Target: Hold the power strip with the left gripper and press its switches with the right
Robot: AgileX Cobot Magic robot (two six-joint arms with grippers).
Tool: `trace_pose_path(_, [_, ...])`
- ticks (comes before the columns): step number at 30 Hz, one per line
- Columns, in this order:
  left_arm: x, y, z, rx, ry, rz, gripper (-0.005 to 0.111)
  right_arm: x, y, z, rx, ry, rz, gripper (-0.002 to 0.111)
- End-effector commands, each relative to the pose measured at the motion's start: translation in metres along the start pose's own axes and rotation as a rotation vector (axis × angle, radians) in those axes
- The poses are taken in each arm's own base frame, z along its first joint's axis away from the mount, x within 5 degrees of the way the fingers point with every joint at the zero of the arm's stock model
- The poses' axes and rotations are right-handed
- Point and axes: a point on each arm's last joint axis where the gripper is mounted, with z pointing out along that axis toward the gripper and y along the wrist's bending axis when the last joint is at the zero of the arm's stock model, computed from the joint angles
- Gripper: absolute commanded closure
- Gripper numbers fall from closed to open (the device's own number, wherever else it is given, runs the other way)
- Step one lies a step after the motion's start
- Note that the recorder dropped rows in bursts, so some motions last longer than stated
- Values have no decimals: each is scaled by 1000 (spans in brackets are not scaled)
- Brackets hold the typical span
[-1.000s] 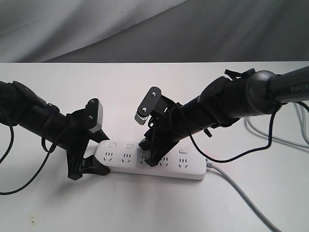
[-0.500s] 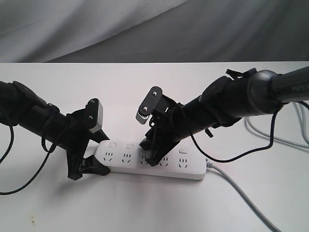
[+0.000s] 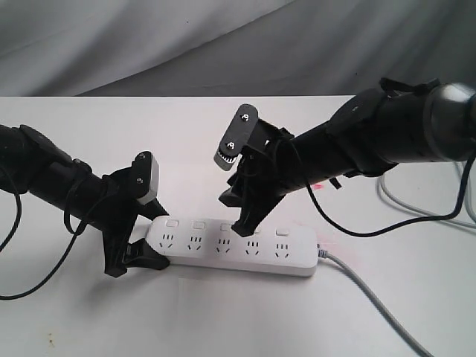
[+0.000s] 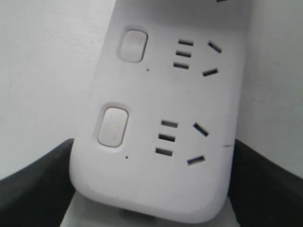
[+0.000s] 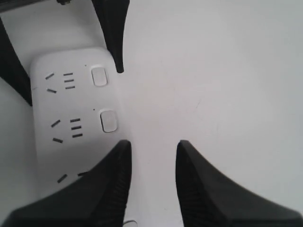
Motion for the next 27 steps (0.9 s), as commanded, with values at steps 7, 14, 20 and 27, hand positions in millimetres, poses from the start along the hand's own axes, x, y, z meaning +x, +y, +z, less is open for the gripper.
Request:
trace_pose_path(7, [0, -1, 2, 6, 3, -7, 56, 11, 0, -11, -10, 21, 3, 78])
trace_pose_path(14, [0, -1, 2, 6, 3, -7, 56, 21, 3, -11, 7, 48, 17, 78])
trace_pose_path(20, [0, -1, 2, 6, 3, -4, 56, 29, 1, -3, 18, 75, 21, 78])
trace_pose_path(27, [0, -1, 2, 6, 3, -4, 56, 37, 2, 7, 8, 103, 30, 78])
